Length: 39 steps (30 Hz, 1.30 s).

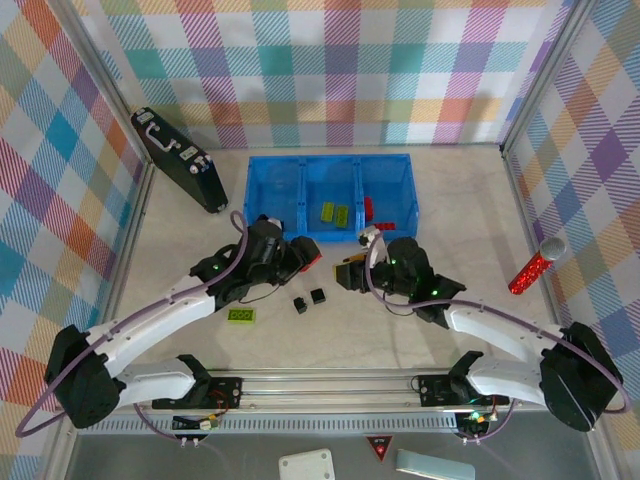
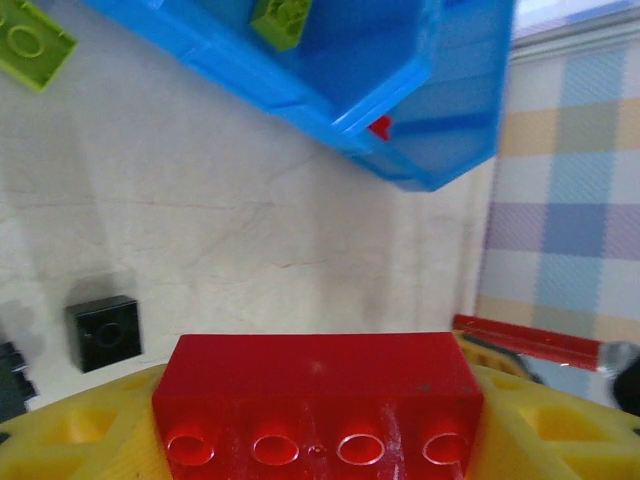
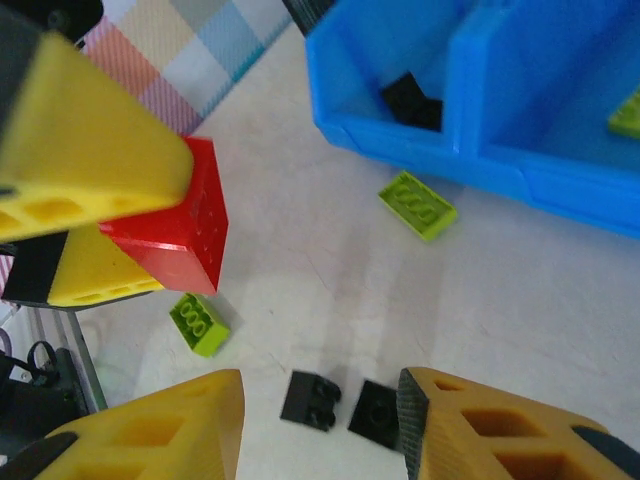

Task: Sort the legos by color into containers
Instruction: Pick up the lego from the middle-left of the table.

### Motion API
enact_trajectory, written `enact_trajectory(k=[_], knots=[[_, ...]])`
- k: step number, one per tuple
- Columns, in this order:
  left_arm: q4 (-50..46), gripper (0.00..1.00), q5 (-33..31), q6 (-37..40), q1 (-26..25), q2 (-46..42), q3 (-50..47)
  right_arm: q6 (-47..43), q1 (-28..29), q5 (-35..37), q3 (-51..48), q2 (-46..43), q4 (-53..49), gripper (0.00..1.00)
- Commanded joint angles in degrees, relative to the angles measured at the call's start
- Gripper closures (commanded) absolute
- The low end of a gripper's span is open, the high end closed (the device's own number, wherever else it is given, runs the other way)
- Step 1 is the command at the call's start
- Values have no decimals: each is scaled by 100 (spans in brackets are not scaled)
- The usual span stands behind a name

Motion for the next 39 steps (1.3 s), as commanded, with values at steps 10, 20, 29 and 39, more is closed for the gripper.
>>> enact_trajectory(k=[10, 20, 29, 39], knots=[[207, 46, -278, -417, 77, -821, -158, -701, 927, 175, 250, 1047, 2736, 50], [94, 46, -371, -451, 113, -1100, -262, -484, 989, 567, 694, 1332, 3054, 49], [76, 45, -346, -434, 130, -1098, -255, -369, 989, 759, 1029, 1530, 3031, 61], [119, 38, -250, -369, 165, -1102, -216, -146, 989, 810, 1024, 1559, 2820, 76]])
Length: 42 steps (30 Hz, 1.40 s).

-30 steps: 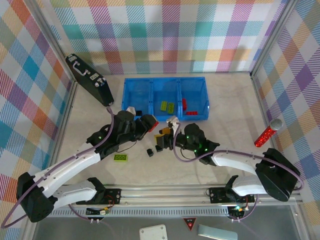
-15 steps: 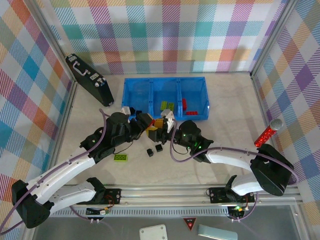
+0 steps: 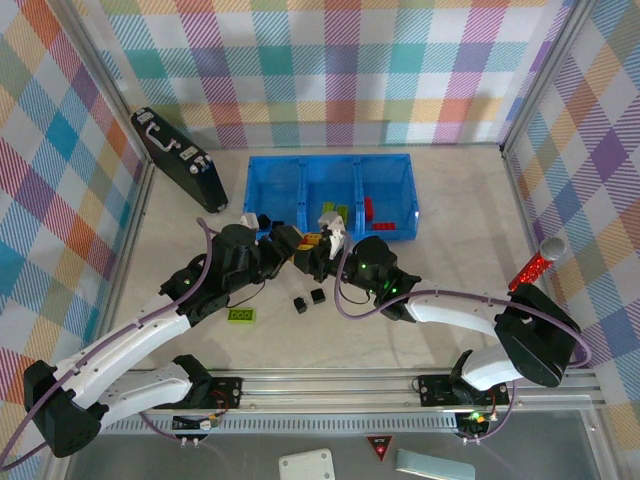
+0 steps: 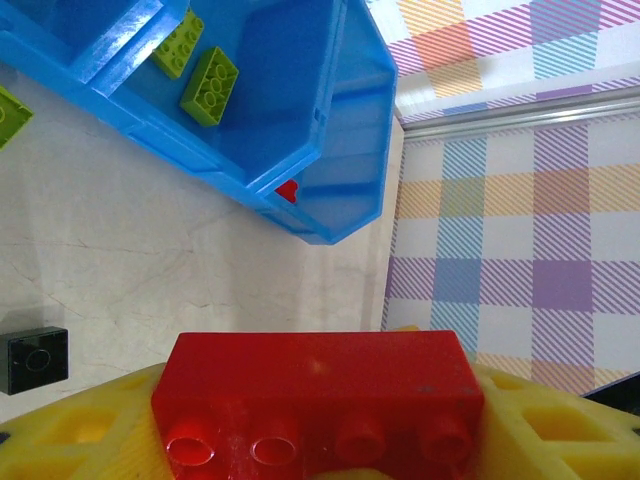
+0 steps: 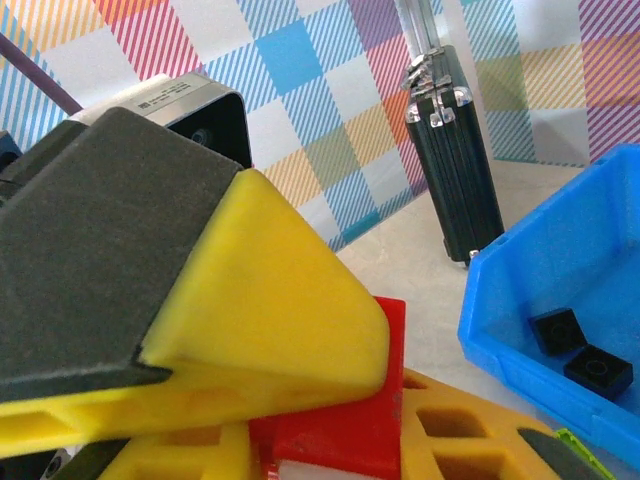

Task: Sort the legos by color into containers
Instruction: Pick up the lego from the middle-left of the table, then place the lego in the container.

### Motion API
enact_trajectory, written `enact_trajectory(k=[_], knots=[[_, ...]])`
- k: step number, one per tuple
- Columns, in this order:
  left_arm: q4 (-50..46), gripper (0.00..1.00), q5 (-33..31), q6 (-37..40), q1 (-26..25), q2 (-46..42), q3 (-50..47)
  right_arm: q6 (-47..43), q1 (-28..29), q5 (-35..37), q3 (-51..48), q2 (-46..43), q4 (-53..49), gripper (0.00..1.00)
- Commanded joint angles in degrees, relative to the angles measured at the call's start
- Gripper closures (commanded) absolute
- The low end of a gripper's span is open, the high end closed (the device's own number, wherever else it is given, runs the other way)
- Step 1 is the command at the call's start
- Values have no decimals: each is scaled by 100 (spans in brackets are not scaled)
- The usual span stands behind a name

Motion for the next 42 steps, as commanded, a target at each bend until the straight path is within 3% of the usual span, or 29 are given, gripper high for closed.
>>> enact_trajectory(k=[1, 6, 16, 25, 35, 42], knots=[[-41, 37, 158, 73, 50, -84, -9, 100, 10, 111, 157, 20, -11, 76], [-361, 27, 118, 225, 53, -130, 110, 71, 10, 306, 249, -136, -736, 78], [-890, 27, -25, 651, 65, -236, 145, -310, -269, 764, 769, -572, -3516, 78], [-2476, 27, -256, 2061, 64, 184, 847, -560, -1129, 626, 1711, -478, -5898, 75], [-2930, 26, -264, 2393, 77, 52, 782, -1360, -2434, 2, 3051, 540, -7593, 75], [-3074, 27, -271, 2384, 68, -251, 682, -1689, -3096, 46, 4357, 1707, -8594, 76]])
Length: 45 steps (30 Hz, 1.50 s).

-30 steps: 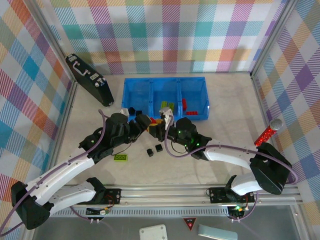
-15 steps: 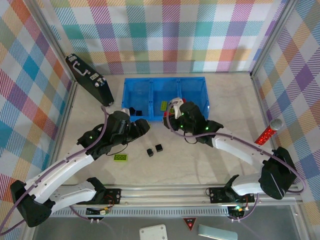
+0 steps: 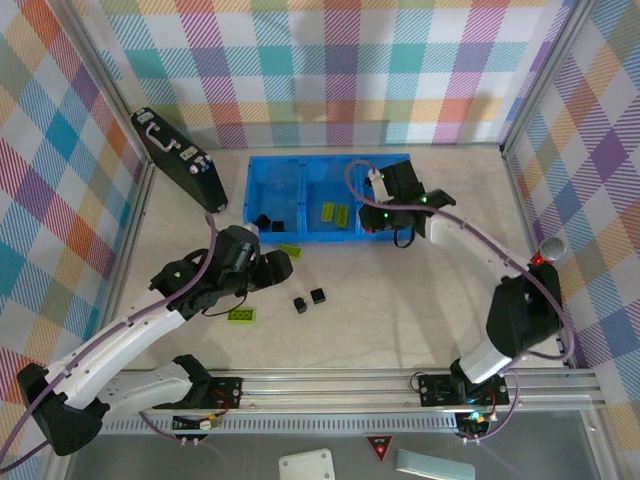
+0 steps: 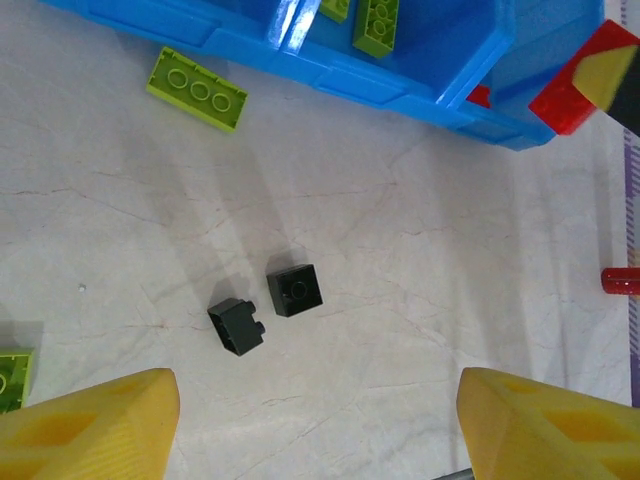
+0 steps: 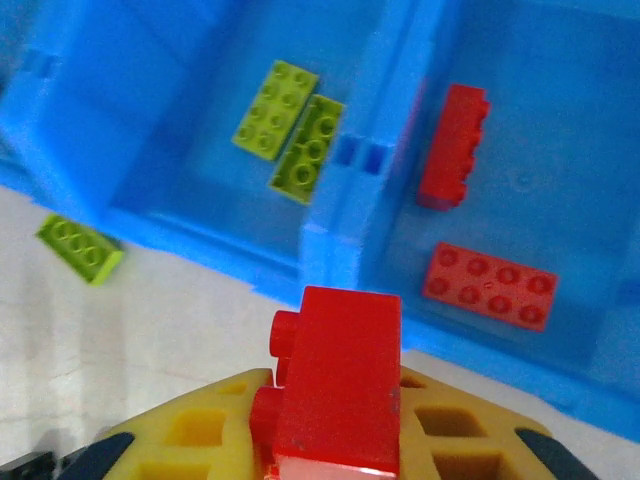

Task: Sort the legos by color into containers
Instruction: Place the lego in the container.

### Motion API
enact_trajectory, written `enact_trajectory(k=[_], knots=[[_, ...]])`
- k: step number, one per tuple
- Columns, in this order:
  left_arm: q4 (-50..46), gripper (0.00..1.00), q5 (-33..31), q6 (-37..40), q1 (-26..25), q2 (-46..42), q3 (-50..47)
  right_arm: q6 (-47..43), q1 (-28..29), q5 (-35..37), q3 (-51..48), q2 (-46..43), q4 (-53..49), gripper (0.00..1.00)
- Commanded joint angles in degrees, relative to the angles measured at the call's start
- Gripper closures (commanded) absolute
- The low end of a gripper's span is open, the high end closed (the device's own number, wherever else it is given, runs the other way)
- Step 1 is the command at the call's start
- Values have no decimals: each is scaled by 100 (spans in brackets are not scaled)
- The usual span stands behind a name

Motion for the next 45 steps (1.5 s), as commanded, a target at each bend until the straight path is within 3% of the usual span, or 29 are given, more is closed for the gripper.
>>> enact_trajectory(k=[1, 9, 21, 31, 45], knots=[[-245, 27, -69, 116, 43, -233, -90, -279, -247, -114, 617, 414, -767, 76], [-509, 27, -186, 67, 39, -478, -91, -38, -831, -268, 2168, 1722, -1536, 75], [-851, 27, -400, -38, 42, -805, -69, -151, -1106, -624, 4293, 3584, -2444, 73], [-1004, 27, -497, -113, 44, -941, -55, 67, -1117, -994, 4785, 4341, -2395, 72], [-1015, 27, -541, -163, 40, -1011, -90, 201, -1117, -992, 4785, 4496, -2347, 66]])
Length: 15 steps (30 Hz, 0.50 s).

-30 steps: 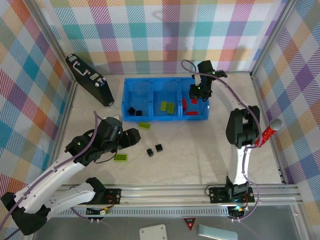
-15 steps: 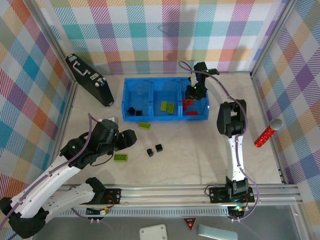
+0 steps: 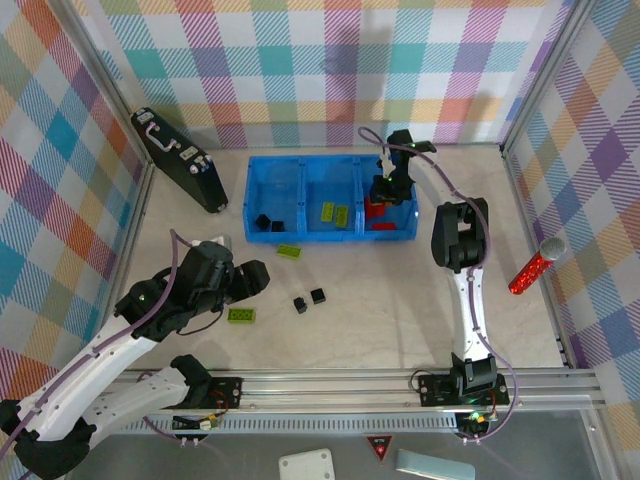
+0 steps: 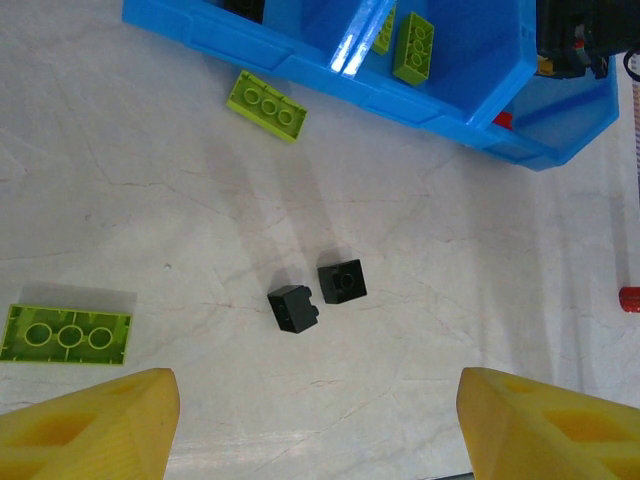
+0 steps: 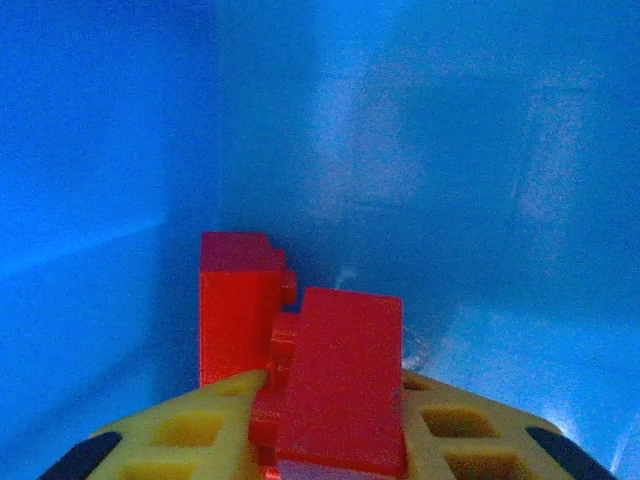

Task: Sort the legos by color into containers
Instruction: Place the lego in the container.

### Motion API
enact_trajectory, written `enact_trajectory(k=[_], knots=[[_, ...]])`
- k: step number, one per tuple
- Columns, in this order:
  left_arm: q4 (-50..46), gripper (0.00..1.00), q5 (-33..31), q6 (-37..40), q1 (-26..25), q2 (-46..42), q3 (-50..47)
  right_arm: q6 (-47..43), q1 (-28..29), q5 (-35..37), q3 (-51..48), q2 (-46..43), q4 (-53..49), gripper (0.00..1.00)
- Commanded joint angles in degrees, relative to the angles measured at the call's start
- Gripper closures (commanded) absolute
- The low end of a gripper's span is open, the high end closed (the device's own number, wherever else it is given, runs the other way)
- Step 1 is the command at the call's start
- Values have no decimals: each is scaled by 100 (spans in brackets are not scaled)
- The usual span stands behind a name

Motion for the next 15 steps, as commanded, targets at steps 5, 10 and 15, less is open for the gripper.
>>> enact_trajectory(k=[5, 10, 15], knots=[[-142, 27, -47, -87, 39, -63, -38, 90, -18, -125, 178, 29, -85, 62], [-114, 27, -45, -94, 44, -51, -29, 103, -17, -128, 195, -72, -117, 61], [-100, 27, -52, -83, 46, -35, -29, 113, -18, -160, 187, -214, -161, 59]])
